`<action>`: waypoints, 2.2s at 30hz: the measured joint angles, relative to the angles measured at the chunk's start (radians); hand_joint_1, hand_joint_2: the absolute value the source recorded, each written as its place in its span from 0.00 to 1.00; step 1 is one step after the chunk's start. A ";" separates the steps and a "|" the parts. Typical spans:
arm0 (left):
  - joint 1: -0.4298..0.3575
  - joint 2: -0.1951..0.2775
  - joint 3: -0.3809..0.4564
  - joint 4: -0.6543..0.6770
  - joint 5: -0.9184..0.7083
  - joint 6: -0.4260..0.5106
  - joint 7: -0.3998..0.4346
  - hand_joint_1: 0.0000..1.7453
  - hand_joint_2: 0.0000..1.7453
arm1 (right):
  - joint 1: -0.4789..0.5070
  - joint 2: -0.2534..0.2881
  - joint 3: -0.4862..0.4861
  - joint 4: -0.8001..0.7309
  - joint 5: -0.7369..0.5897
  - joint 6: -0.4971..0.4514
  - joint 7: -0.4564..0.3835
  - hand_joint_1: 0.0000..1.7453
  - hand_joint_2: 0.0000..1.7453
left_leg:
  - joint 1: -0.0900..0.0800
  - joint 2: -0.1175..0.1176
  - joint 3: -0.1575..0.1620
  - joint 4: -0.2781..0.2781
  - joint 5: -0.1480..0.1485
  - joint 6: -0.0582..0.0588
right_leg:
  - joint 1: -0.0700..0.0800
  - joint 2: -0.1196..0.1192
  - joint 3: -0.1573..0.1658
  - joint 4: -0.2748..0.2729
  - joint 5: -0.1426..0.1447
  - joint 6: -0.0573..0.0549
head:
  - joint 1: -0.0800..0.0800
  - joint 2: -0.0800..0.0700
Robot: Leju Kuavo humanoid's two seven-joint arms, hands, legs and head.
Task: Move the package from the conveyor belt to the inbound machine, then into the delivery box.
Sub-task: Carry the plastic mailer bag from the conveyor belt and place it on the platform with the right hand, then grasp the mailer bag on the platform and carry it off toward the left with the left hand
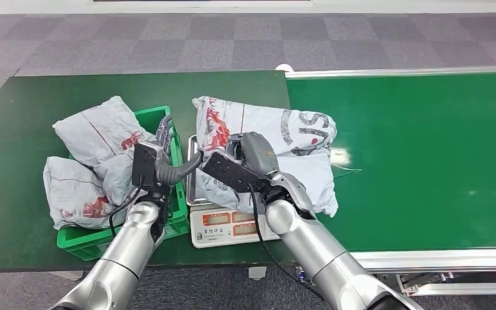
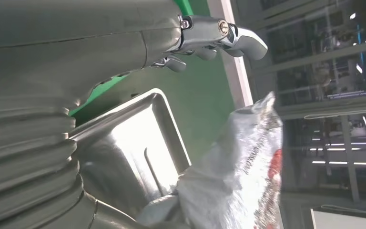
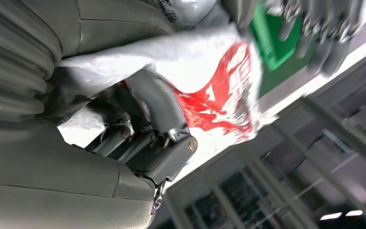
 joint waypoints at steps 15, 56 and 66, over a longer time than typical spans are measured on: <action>-0.027 0.013 0.013 0.016 -0.012 0.011 -0.004 0.00 1.00 | -0.018 -0.027 0.009 -0.036 -0.015 -0.010 0.019 0.00 1.00 | 0.000 0.000 -0.001 0.000 0.000 0.000 | 0.000 0.000 0.000 0.000 0.000 0.000 | 0.000 0.000; 0.050 0.113 -0.031 -0.108 -0.370 -0.001 -0.012 0.00 1.00 | 0.217 -0.171 -0.281 -0.263 -0.728 0.012 -0.313 0.00 1.00 | 0.000 0.000 -0.001 0.000 0.000 0.000 | 0.000 0.000 -0.002 0.000 0.000 0.000 | 0.000 0.000; -0.027 0.101 -0.160 -0.024 -0.475 -0.085 -0.019 0.00 1.00 | 0.252 -0.186 -0.333 -0.268 -0.632 -0.052 -0.325 0.00 1.00 | -0.001 0.001 -0.004 0.000 0.001 0.001 | -0.001 0.001 -0.005 0.000 0.002 0.000 | 0.000 0.000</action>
